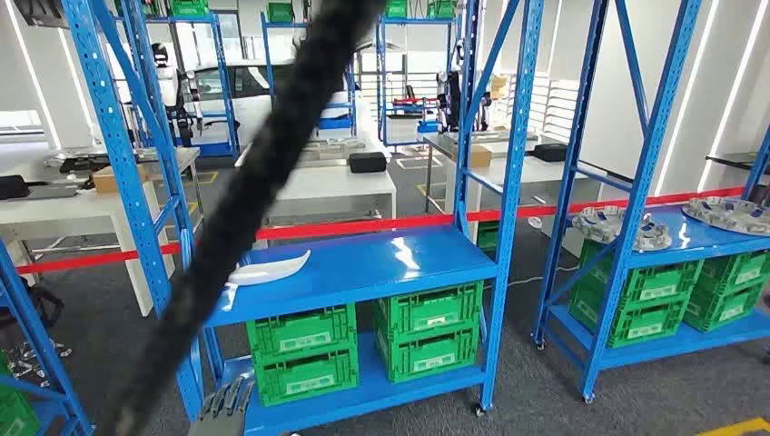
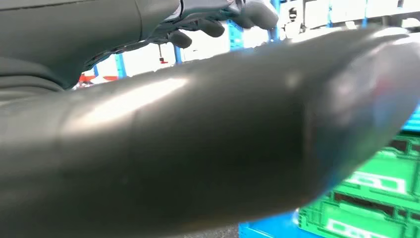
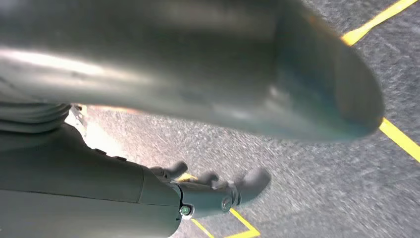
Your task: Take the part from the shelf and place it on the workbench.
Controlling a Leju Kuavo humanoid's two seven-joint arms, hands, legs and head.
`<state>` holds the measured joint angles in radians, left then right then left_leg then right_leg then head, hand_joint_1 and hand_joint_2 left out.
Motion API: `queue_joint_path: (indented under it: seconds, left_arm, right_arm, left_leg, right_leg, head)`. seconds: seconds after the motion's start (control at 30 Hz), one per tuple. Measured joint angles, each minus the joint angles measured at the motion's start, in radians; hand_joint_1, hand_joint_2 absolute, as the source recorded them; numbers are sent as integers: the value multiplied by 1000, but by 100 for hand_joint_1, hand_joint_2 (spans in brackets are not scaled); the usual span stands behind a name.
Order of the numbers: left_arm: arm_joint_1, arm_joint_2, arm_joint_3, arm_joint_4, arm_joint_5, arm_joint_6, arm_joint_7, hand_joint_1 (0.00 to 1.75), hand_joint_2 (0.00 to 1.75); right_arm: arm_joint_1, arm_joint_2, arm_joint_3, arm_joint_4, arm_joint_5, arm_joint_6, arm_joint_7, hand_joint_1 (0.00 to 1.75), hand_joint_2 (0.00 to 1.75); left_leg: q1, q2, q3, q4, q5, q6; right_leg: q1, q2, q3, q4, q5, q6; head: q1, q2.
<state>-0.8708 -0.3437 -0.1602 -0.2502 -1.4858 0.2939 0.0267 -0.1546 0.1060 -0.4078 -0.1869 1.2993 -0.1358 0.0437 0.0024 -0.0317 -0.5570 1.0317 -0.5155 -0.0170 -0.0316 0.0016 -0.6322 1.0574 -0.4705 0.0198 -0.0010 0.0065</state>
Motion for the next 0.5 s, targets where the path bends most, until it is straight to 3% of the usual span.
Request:
queue_joint_path:
  seconds: [0.1,0.13,0.2,0.23,0.27,0.3,0.33,0.4,0.43,0.5]
  left_arm:
    - [-2,0,0,-2,0,0,0,0,0]
    - [-3,0,0,-3,0,0,0,0,0]
    - [-2,1,0,-2,0,0,0,0,0]
    - [1,2,0,-1,0,0,0,0,0]
    - [3,3,0,0,0,0,0,0,0]
    - [5,3,0,0,0,0,0,0,0]
    - [5,4,0,0,0,0,0,0,0]
    - [4,4,0,0,0,0,-2,0,0]
    - [3,3,0,0,0,-1,-2,0,0]
    - [2,0,0,0,0,-2,-4,0,0]
  right_arm:
    - [-1,0,0,0,0,0,0,0,0]
    - [-2,0,0,0,0,-1,-1,0,0]
    - [-1,0,0,0,0,-1,0,0,0]
    - [-1,0,0,0,0,0,0,0,0]
    - [-1,0,0,0,0,0,0,0,0]
    - [0,0,0,0,0,0,0,0,0]
    - [0,0,0,0,0,0,1,0,0]
    - [-1,1,0,0,0,0,0,0,0]
    - [-1,1,0,0,-1,0,0,0,0]
    - [0,1,-1,0,-5,0,0,0,0]
  left_leg:
    - [2,11,-16,36,-19,-10]
    - [2,17,-41,83,-37,-14]
    - [2,22,-122,219,-78,-18]
    - [2,22,-161,273,-85,-17]
    - [2,22,-185,294,-72,-14]
    - [1,22,-189,274,-38,-9]
    - [-1,23,-175,218,11,-1]
    - [-11,24,-126,90,89,21]
    - [-16,26,-106,46,101,30]
    - [-23,26,-86,10,91,40]
  right_leg:
    - [-3,-1,12,-4,-6,-16]
    - [-3,-2,18,-5,-10,-22]
    - [-2,-3,29,-6,-20,-31]
    - [-1,-3,35,-6,-25,-32]
    - [1,-3,42,-6,-31,-33]
    - [3,-2,51,-6,-38,-33]
    - [5,-2,63,-6,-46,-33]
    - [8,-2,82,-10,-61,-30]
    - [8,-2,87,-13,-65,-25]
    - [8,-4,95,-16,-62,-12]
  head:
    - [-2,0]
    - [-3,0]
    - [-5,0]
    - [-5,0]
    - [-6,0]
    - [-6,0]
    - [-6,0]
    - [-6,0]
    - [-7,0]
    - [-7,0]
